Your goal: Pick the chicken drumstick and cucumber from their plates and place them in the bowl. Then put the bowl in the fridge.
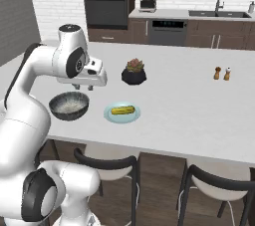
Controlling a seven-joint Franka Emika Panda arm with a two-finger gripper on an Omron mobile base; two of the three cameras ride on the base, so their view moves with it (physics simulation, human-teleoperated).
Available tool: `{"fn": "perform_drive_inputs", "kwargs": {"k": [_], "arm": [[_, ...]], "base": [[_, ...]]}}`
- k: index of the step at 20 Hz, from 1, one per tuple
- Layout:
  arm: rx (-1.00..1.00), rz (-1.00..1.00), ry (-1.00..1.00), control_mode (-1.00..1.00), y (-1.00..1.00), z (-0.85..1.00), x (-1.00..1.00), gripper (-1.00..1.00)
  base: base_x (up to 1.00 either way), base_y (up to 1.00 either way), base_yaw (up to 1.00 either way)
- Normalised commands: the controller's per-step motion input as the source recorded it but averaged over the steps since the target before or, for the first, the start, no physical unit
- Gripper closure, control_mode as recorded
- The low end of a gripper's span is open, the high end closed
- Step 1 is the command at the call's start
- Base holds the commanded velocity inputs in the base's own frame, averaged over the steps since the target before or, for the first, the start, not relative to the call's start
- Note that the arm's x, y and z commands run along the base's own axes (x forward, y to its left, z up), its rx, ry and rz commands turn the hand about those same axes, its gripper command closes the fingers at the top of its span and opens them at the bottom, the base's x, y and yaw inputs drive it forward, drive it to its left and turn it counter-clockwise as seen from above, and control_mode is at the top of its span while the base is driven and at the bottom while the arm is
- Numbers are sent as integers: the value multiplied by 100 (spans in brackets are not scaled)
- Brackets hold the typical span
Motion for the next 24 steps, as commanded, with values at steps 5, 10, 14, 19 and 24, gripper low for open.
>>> {"fn": "perform_drive_inputs", "kwargs": {"k": [5, 10, 14, 19, 24], "arm": [[3, -1, -1, -100, -5, -6, -48, -100], [1, -40, 22, -100, -29, -39, -11, -100], [3, -49, 29, -100, -24, -22, 30, -100], [18, -37, 18, -100, -33, -55, 68, -100], [10, -10, 14, -100, -14, -46, 87, -100]], "base": [[0, 0, 0], [0, 0, 0], [0, 0, 0], [0, 0, 0], [0, 0, 0]]}}
